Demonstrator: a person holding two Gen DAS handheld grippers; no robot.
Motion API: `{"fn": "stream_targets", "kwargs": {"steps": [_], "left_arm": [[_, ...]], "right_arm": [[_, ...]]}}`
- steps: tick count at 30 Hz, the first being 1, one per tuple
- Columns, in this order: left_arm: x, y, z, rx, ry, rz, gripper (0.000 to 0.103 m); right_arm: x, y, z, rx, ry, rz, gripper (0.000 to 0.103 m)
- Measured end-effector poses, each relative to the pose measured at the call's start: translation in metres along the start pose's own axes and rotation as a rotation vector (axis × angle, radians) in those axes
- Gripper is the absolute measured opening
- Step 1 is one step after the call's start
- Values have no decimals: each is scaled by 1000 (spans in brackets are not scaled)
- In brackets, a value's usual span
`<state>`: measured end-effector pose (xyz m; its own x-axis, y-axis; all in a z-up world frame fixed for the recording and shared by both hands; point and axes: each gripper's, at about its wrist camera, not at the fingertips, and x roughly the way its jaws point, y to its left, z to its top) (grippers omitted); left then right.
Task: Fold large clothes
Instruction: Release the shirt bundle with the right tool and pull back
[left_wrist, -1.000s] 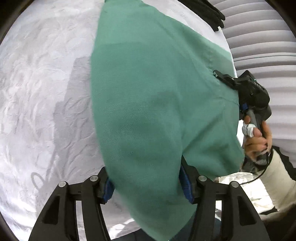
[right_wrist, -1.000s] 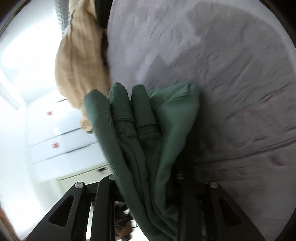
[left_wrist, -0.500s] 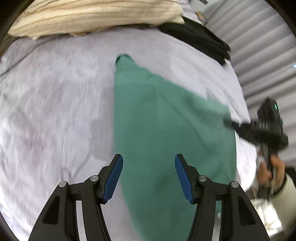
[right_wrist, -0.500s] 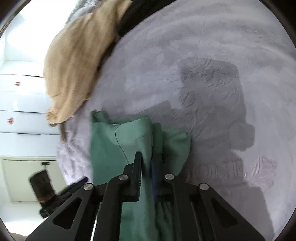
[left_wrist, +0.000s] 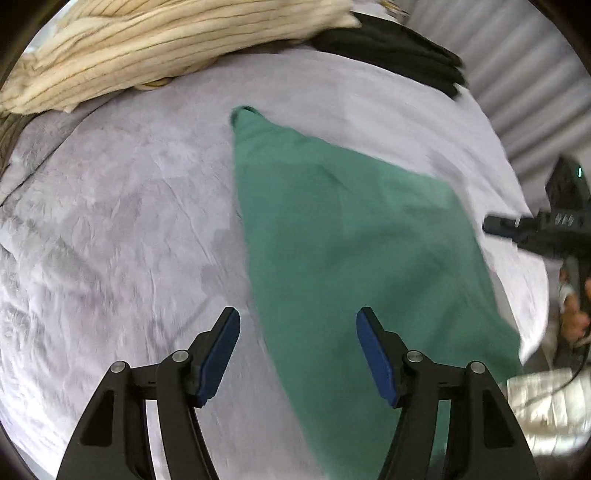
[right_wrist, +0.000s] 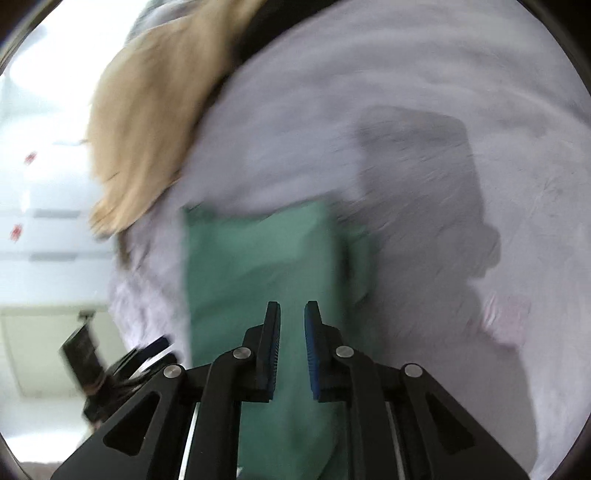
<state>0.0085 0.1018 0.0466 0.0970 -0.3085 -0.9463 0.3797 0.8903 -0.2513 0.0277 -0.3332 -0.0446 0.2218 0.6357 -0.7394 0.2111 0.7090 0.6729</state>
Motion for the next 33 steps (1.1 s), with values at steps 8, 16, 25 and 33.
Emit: {"fn": "stream_targets", "kwargs": {"steps": [8, 16, 25, 33], "left_arm": [[2, -52, -57, 115, 143, -72, 67], [15, -40, -81, 49, 188, -34, 73], [-27, -27, -56, 18, 82, 117, 73], [-44, -21, -33, -100, 40, 219, 73]], "right_arm": [[3, 36, -91, -143, 219, 16, 16], [8, -50, -120, 93, 243, -131, 10], [-37, -18, -110, 24, 178, -92, 16], [-36, 30, -88, -4, 54, -273, 48]]}}
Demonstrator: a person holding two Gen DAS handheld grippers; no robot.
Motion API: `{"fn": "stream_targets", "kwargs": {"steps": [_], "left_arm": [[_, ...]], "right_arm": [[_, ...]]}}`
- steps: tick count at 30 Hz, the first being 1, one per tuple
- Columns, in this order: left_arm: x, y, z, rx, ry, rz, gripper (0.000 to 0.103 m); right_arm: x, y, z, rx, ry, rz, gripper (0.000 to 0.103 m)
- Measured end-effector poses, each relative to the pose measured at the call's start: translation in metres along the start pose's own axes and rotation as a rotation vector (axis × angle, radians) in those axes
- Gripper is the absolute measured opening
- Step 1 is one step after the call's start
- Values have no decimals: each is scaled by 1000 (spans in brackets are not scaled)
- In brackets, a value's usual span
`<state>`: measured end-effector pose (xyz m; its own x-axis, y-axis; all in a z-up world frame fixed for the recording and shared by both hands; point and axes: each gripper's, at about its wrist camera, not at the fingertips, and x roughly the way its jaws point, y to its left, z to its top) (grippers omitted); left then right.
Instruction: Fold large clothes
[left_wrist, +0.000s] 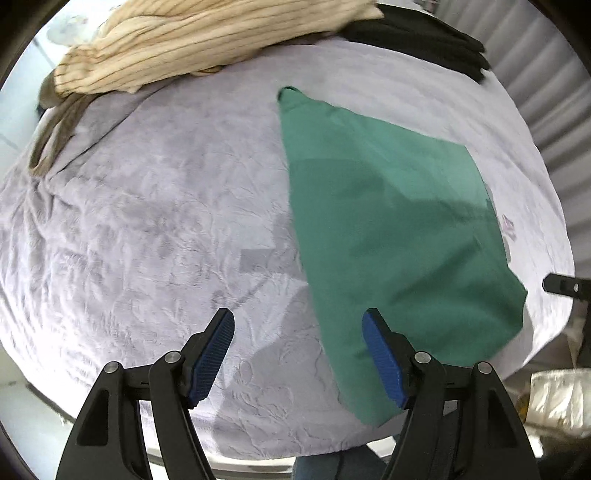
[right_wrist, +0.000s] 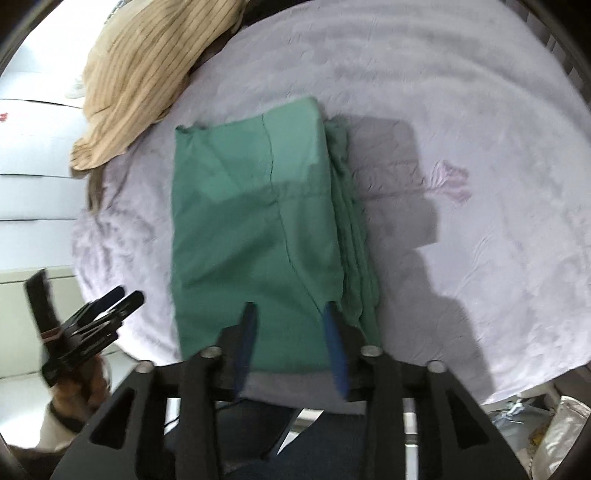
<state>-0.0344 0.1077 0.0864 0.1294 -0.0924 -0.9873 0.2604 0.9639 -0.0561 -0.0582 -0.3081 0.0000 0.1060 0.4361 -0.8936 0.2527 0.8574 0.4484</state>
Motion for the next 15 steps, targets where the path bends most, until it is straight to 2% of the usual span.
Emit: {"fn": "stream_targets", "kwargs": {"steps": [4, 6, 7, 8, 11, 14, 15], "left_arm": [[0, -1, 7, -66, 1, 0, 73], [-1, -3, 8, -69, -5, 18, 75], [-2, -4, 7, -68, -6, 24, 86], [-3, -6, 7, -65, -11, 27, 90], [-4, -11, 6, -49, -14, 33, 90], [-4, -14, 6, -39, -6, 40, 90], [-4, -14, 7, -37, -1, 48, 90]], "right_arm": [[3, 17, 6, -18, -23, -74, 51], [6, 23, 8, -24, -21, -104, 62], [7, 26, 9, -29, -21, -123, 64], [9, 29, 11, -34, -24, -140, 65], [14, 36, 13, -25, -27, -166, 68], [18, 42, 15, -26, -38, -179, 81], [17, 44, 15, -31, -44, -189, 81]]}}
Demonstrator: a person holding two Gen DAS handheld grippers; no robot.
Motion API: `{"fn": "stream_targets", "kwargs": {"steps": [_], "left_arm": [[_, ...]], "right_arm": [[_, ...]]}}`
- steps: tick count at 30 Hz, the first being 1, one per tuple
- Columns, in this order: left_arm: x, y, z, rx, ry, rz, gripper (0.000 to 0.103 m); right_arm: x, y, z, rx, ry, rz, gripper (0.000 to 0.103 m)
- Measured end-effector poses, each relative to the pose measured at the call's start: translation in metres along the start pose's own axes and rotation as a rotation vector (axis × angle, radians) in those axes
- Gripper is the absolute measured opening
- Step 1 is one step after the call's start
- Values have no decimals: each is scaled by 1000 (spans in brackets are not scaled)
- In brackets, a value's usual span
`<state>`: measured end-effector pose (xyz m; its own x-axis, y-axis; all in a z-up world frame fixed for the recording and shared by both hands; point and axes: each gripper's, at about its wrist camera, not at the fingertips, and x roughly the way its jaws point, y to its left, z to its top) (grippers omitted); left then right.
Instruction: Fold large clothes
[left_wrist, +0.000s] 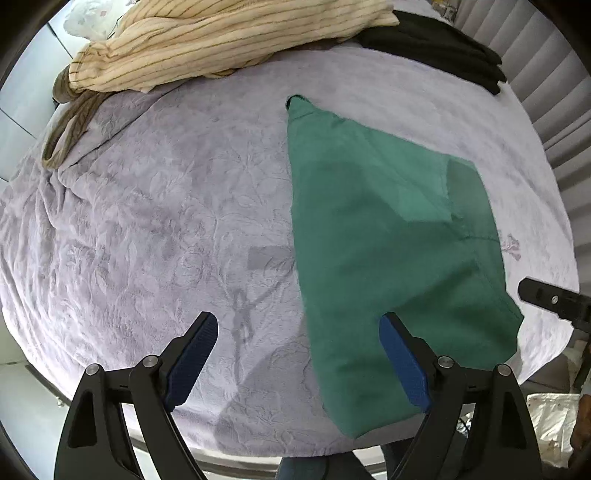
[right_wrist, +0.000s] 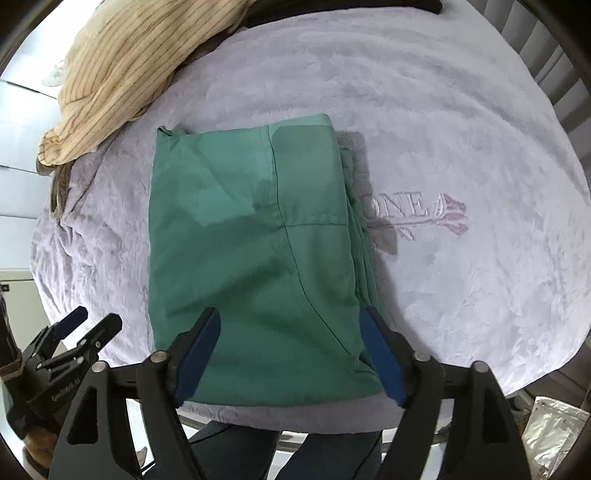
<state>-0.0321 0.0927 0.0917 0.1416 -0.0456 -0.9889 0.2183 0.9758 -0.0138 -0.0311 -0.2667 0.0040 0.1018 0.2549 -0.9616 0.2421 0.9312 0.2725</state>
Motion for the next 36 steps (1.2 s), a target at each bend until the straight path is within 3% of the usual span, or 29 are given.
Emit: {"fn": "stream_targets", "kwargs": {"steps": [5, 6, 7, 13, 15, 36], "left_arm": [[4, 1, 2, -4, 10, 10, 90], [4, 1, 3, -6, 11, 11, 92], [5, 2, 4, -10, 13, 12, 103], [5, 3, 9, -24, 13, -3, 103], [5, 3, 10, -34, 16, -22, 103], [4, -4, 16, -29, 10, -25, 103]], "right_arm": [[-1, 6, 4, -27, -11, -39, 81], [-1, 7, 4, -31, -18, -52, 81], [-2, 8, 4, -35, -23, -61, 81], [-5, 16, 5, -82, -53, -130, 82], [-6, 17, 6, -94, -73, -144, 102], [-13, 15, 3, -83, -63, -149, 103]]}}
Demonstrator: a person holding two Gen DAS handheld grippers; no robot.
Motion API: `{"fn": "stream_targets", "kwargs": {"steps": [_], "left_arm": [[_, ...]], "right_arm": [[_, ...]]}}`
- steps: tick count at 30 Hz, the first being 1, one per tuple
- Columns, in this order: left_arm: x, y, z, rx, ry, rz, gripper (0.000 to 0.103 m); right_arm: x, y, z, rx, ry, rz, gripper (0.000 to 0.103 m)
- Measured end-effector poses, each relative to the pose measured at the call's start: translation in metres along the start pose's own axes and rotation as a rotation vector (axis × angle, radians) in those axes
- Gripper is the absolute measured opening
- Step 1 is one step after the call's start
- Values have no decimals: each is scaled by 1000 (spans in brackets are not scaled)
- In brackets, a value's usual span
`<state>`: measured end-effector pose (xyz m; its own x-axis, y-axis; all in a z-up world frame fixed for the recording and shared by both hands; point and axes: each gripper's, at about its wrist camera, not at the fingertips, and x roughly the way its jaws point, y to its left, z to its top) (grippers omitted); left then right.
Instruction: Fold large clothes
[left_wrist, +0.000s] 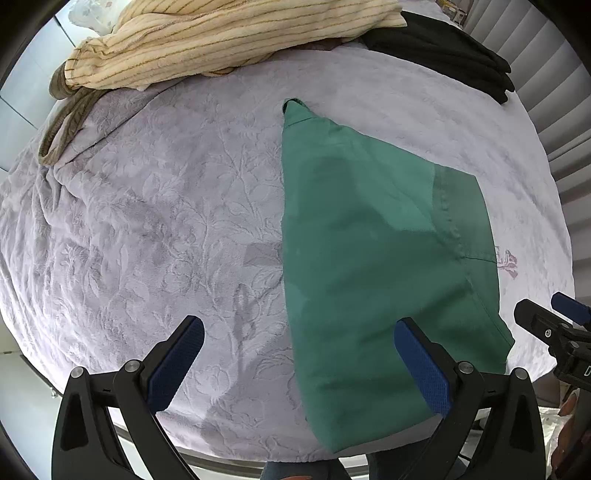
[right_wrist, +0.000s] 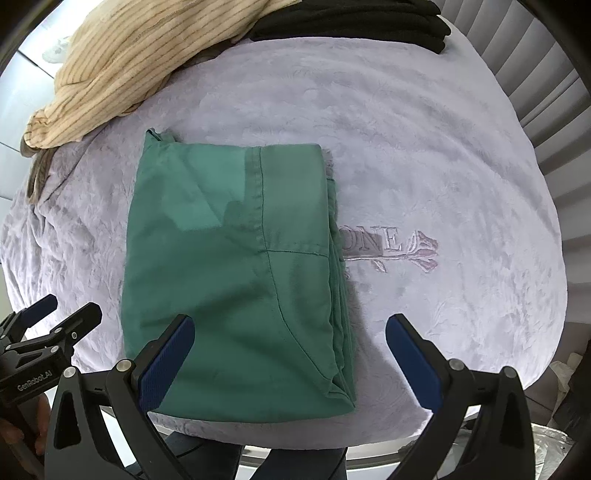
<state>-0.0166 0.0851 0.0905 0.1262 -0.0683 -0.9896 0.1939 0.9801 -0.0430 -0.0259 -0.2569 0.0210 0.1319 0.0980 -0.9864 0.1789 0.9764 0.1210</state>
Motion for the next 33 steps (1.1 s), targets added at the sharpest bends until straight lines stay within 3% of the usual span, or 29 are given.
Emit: {"fn": "stream_targets", "kwargs": {"steps": [33], "left_arm": [[1, -2, -4, 8, 4, 20, 103]], "right_arm": [[3, 5, 5, -5, 9, 0, 103]]}}
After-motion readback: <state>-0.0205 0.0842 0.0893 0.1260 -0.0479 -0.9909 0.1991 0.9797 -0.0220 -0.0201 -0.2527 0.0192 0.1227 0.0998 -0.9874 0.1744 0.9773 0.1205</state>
